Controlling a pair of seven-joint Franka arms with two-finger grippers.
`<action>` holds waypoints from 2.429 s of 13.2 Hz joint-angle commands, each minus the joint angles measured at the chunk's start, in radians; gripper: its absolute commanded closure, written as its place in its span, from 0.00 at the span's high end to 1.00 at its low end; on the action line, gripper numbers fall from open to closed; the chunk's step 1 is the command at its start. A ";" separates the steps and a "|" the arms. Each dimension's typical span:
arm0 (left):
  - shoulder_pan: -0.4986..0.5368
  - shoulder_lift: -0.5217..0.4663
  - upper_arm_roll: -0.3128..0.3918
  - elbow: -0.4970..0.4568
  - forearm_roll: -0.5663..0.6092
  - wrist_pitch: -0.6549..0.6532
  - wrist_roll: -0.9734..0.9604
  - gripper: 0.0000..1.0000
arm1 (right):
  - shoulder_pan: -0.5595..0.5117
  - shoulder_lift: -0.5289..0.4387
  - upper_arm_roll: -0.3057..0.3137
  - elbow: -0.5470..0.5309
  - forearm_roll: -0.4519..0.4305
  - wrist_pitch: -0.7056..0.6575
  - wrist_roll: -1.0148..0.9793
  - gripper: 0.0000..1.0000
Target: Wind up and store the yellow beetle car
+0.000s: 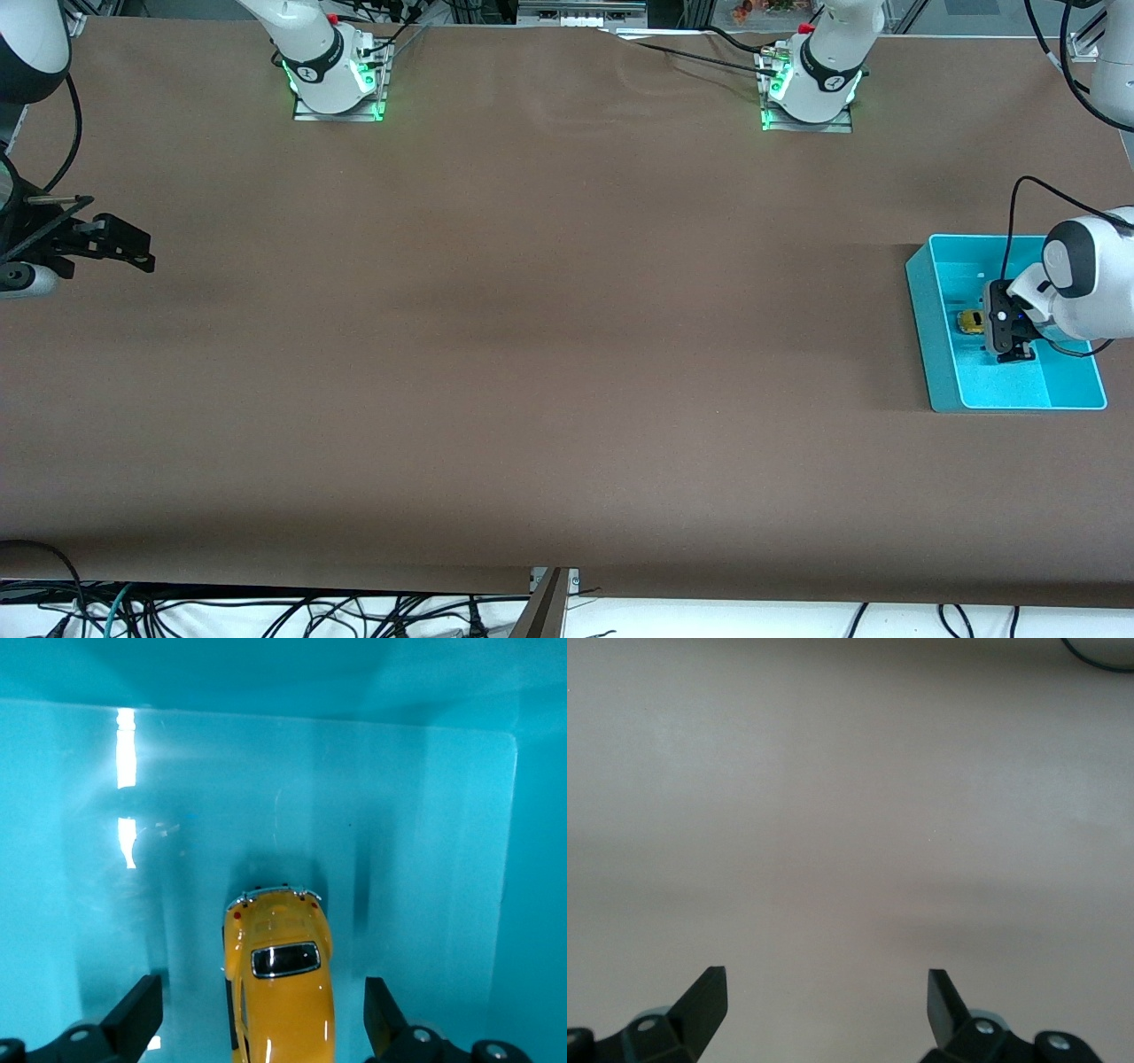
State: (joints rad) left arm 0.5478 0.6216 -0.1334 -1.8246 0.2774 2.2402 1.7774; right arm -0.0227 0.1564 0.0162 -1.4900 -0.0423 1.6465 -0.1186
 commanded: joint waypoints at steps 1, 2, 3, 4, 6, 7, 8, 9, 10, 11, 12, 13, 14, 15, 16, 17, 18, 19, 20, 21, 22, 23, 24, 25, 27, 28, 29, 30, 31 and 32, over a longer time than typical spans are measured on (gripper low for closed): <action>0.006 -0.080 -0.018 0.027 -0.090 -0.120 0.022 1.00 | 0.006 -0.001 -0.005 0.007 0.013 -0.008 0.011 1.00; 0.000 -0.103 -0.043 0.068 -0.092 -0.192 0.014 1.00 | 0.007 -0.003 -0.005 0.007 0.013 -0.008 0.011 1.00; -0.002 -0.108 -0.061 0.123 -0.090 -0.279 -0.007 1.00 | 0.007 -0.003 -0.005 0.007 0.013 -0.008 0.011 1.00; -0.005 -0.108 -0.072 0.187 -0.090 -0.375 -0.032 1.00 | 0.007 -0.001 -0.005 0.007 0.013 -0.007 0.011 1.00; -0.026 -0.109 -0.087 0.289 -0.090 -0.525 -0.085 1.00 | 0.007 -0.001 -0.005 0.007 0.013 -0.007 0.011 1.00; -0.043 -0.109 -0.089 0.338 -0.093 -0.598 -0.107 1.00 | 0.007 -0.001 -0.005 0.007 0.013 -0.007 0.011 1.00; -0.074 -0.109 -0.097 0.390 -0.098 -0.678 -0.130 1.00 | 0.007 -0.001 -0.005 0.007 0.013 -0.007 0.011 1.00; -0.101 -0.109 -0.103 0.431 -0.099 -0.747 -0.165 1.00 | 0.007 -0.001 -0.005 0.007 0.013 -0.005 0.010 1.00; -0.126 -0.109 -0.109 0.458 -0.103 -0.781 -0.206 1.00 | 0.009 -0.003 -0.004 0.007 0.013 -0.005 0.010 1.00; -0.150 -0.111 -0.118 0.481 -0.116 -0.801 -0.239 1.00 | 0.009 -0.003 -0.002 0.007 0.013 -0.004 0.010 1.00; -0.175 -0.111 -0.127 0.505 -0.135 -0.823 -0.284 1.00 | 0.009 -0.001 -0.001 0.007 0.013 -0.004 0.010 1.00; -0.204 -0.111 -0.138 0.525 -0.156 -0.859 -0.353 1.00 | 0.009 -0.003 -0.002 0.007 0.013 -0.004 0.010 1.00; -0.230 -0.112 -0.150 0.540 -0.165 -0.905 -0.428 1.00 | 0.009 -0.003 -0.002 0.008 0.012 -0.004 0.010 1.00; -0.256 -0.126 -0.164 0.560 -0.165 -0.941 -0.516 1.00 | 0.009 -0.003 -0.002 0.007 0.012 -0.004 0.010 1.00; -0.285 -0.143 -0.178 0.565 -0.162 -0.950 -0.608 1.00 | 0.009 -0.001 -0.002 0.007 0.012 -0.004 0.011 1.00; -0.313 -0.155 -0.190 0.565 -0.158 -0.955 -0.694 1.00 | 0.007 -0.001 -0.002 0.007 0.012 -0.004 0.013 1.00; -0.331 -0.181 -0.192 0.562 -0.159 -0.964 -0.773 1.00 | 0.007 -0.001 -0.002 0.007 0.012 -0.004 0.016 1.00; -0.353 -0.198 -0.193 0.559 -0.164 -0.975 -0.855 1.00 | 0.007 -0.001 -0.002 0.007 0.013 -0.002 0.017 1.00; -0.382 -0.216 -0.201 0.559 -0.164 -0.984 -0.936 1.00 | 0.009 -0.001 -0.002 0.007 0.012 -0.002 0.019 1.00; -0.399 -0.230 -0.206 0.561 -0.162 -0.985 -1.025 1.00 | 0.010 -0.001 -0.001 0.008 0.010 -0.002 0.020 1.00; -0.439 -0.267 -0.187 0.544 -0.167 -0.972 -1.109 1.00 | 0.009 -0.001 -0.001 0.008 0.012 -0.004 0.019 1.00; -0.494 -0.316 -0.158 0.503 -0.152 -0.938 -1.189 1.00 | 0.009 -0.001 -0.001 0.007 0.012 -0.002 0.019 1.00; -0.520 -0.350 -0.119 0.473 -0.165 -0.912 -1.263 1.00 | 0.009 -0.001 -0.002 0.007 0.012 -0.004 0.019 1.00; -0.538 -0.388 -0.091 0.434 -0.165 -0.868 -1.320 1.00 | 0.009 -0.001 -0.001 0.007 0.012 -0.002 0.019 1.00; -0.551 -0.483 -0.049 0.304 -0.165 -0.718 -1.429 1.00 | 0.009 -0.001 -0.001 0.007 0.013 -0.002 0.019 1.00; -0.554 -0.531 -0.043 0.235 -0.165 -0.646 -1.507 1.00 | 0.009 -0.001 -0.001 0.007 0.013 -0.002 0.019 1.00; -0.554 -0.566 -0.041 0.181 -0.165 -0.595 -1.605 1.00 | 0.009 -0.001 -0.001 0.007 0.012 -0.002 0.017 1.00; -0.552 -0.589 -0.038 0.145 -0.167 -0.573 -1.694 1.00 | 0.009 -0.001 -0.001 0.007 0.012 -0.002 0.017 1.00; -0.555 -0.605 -0.022 0.125 -0.196 -0.565 -1.769 1.00 | 0.009 -0.001 -0.001 0.007 0.012 -0.002 0.019 1.00; -0.574 -0.611 0.021 0.119 -0.248 -0.565 -1.831 1.00 | 0.009 -0.001 -0.002 0.007 0.012 -0.002 0.019 1.00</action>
State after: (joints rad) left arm 0.0006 0.0807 -0.1727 -1.6162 0.0994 1.6328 0.0687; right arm -0.0188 0.1568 0.0176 -1.4899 -0.0421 1.6471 -0.1153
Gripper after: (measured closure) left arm 0.000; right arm 0.000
